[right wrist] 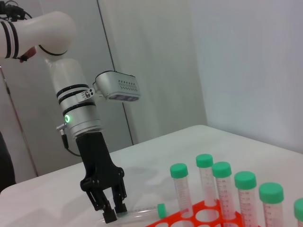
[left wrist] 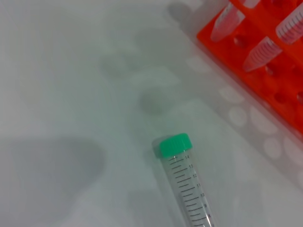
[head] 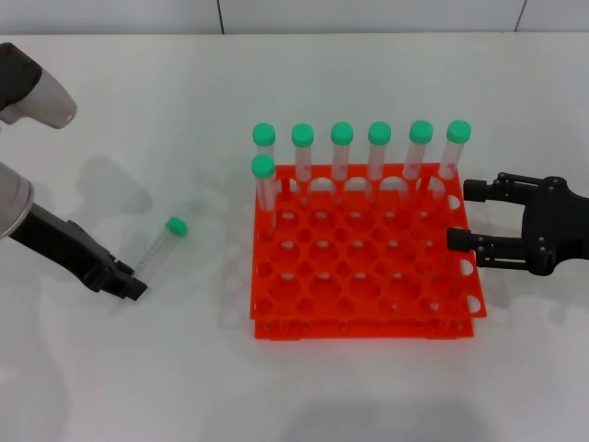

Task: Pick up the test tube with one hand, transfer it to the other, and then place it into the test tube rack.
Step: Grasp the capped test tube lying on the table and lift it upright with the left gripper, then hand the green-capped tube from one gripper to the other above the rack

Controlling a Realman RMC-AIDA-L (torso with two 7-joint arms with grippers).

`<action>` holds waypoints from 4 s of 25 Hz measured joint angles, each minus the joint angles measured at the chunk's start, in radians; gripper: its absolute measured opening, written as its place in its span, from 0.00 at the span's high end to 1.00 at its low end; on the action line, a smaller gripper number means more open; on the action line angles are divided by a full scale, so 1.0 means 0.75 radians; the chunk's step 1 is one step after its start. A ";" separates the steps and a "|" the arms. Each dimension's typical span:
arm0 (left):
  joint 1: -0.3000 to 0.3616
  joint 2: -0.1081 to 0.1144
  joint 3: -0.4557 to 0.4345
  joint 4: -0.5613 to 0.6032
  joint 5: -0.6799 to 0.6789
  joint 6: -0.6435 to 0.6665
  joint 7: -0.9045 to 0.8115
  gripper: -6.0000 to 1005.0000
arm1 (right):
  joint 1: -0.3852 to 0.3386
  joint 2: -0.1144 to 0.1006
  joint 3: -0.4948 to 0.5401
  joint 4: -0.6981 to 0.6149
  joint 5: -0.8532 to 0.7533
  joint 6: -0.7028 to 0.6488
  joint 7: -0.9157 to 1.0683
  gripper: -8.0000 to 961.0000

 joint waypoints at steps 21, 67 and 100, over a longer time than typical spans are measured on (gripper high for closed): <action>-0.002 -0.002 -0.001 -0.004 -0.001 -0.015 -0.004 0.75 | -0.001 -0.002 0.017 -0.014 0.000 -0.003 0.000 0.21; 0.081 0.046 -0.124 0.105 -0.362 -0.058 0.066 0.79 | -0.006 -0.002 0.036 -0.016 0.000 -0.002 -0.002 0.21; -0.071 -0.098 0.017 -0.150 -1.234 -0.244 0.538 0.78 | 0.000 -0.006 0.102 -0.097 0.017 -0.006 0.000 0.21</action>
